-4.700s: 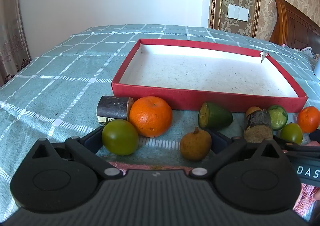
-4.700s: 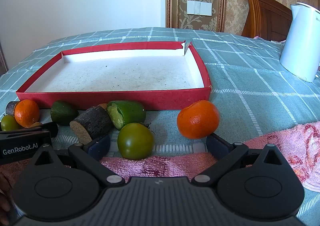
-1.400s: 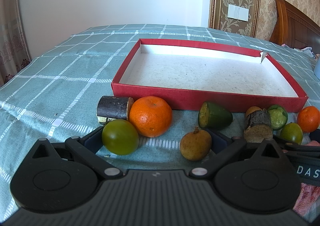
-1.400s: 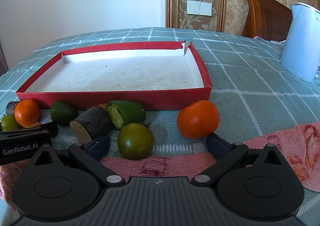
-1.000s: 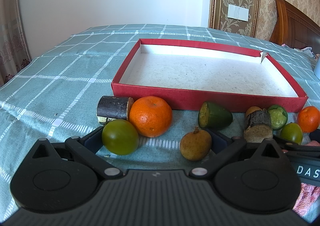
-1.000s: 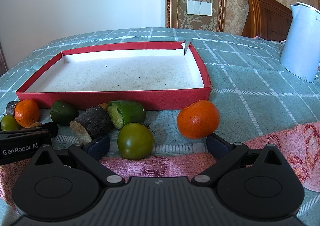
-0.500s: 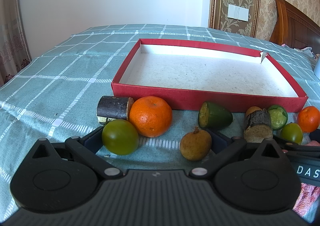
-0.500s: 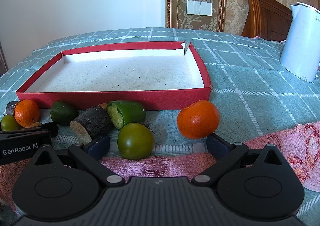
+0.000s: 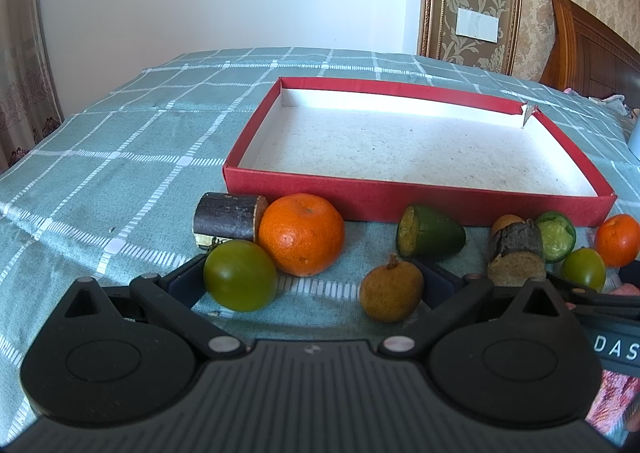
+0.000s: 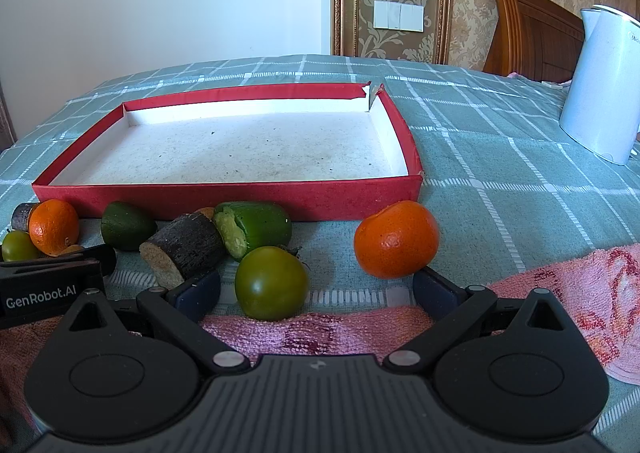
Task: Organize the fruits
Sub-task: 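Move the right tool to the mandarin and close its fingers on it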
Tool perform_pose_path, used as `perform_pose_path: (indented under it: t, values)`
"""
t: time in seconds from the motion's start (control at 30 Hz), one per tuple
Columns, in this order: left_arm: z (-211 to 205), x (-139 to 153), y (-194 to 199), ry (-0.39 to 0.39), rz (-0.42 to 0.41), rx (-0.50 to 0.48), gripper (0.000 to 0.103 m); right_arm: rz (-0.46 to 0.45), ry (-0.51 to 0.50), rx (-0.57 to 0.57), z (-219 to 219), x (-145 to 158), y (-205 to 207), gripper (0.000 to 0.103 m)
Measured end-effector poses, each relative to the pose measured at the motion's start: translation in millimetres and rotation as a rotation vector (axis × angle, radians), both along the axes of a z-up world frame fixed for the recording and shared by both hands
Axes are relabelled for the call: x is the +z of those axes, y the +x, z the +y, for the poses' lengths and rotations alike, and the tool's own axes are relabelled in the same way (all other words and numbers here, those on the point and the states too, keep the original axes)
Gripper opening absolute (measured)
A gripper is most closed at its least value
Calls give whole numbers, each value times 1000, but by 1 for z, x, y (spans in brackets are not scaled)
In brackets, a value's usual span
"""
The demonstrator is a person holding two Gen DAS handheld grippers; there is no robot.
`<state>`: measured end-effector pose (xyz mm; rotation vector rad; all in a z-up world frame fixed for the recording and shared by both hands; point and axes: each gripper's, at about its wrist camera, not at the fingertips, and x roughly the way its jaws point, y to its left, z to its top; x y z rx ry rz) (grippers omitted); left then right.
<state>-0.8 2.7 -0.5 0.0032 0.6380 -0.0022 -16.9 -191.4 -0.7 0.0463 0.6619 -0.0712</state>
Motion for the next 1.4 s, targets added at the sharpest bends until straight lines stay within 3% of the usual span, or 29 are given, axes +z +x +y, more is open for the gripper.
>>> perform_pose_path:
  t: [0.2,0.37,0.53,0.6,0.63,0.67,0.7,0.77,0.83,0.93,1.13,1.4]
  values:
    - [-1,2,8,-2,25,-13,103,61,47,76,-8,5,8,103]
    - [2,5,5,6,28,-33,103,-28,153,59,-27,9,-5,103]
    - [8,13,-25,36,-122,-7,103,-226,143,117,-37,26,-46,103]
    - [14,18,-35,35,-177,6,103,-260,139,151,-43,31,-53,103]
    - [17,20,-39,27,-200,7,103,-272,118,158,-43,33,-57,101]
    - [21,24,-42,17,-223,14,103,-285,91,164,-41,35,-60,90]
    - [25,26,-45,10,-246,21,103,-288,62,168,-39,35,-63,71]
    - [35,31,-51,-4,-284,31,103,-272,36,176,-37,35,-62,54]
    - [46,34,-55,-24,-306,43,103,-263,40,183,-37,33,-59,52]
    - [65,38,-60,-41,-347,67,103,-244,7,163,-38,29,-56,36]
    - [90,38,-61,-52,-373,92,103,-205,-20,96,-54,25,-43,34]
    - [112,25,-56,-81,-360,136,103,-150,-34,105,-58,18,-28,34]
